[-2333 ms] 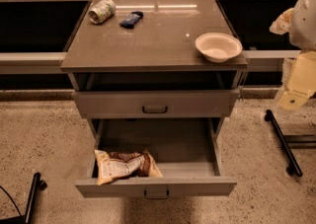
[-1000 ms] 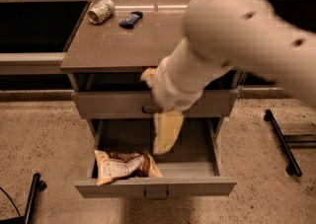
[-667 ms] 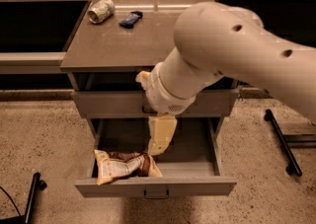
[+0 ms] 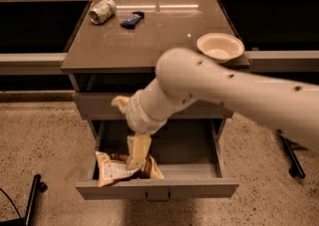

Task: Pick brown chip bag from middle drawer and place on counter

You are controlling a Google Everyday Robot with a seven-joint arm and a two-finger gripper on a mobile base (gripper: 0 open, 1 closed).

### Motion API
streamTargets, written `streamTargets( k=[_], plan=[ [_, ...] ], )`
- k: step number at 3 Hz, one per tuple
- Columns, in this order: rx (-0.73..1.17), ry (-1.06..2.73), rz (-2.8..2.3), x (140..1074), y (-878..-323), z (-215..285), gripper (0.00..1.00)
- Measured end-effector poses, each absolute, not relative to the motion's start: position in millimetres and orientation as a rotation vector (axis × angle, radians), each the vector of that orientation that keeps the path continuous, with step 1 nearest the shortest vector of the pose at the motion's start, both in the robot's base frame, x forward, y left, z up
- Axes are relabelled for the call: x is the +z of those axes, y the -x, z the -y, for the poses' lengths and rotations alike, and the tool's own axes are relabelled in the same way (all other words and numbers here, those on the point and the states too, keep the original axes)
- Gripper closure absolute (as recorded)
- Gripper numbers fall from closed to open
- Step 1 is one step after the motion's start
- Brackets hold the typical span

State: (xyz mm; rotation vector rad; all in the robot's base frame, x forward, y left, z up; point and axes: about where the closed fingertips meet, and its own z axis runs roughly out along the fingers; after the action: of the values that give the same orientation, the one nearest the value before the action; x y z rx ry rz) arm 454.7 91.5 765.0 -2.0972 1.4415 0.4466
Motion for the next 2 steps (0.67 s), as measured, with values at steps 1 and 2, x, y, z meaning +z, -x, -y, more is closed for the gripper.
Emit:
streamTargets(
  k=[1,2],
  plan=[
    [0.592,2.048,-1.357,683,-458,-138,0.00],
    [0.628,1.964,-1.394,651,-474,-145,0.00]
  ],
)
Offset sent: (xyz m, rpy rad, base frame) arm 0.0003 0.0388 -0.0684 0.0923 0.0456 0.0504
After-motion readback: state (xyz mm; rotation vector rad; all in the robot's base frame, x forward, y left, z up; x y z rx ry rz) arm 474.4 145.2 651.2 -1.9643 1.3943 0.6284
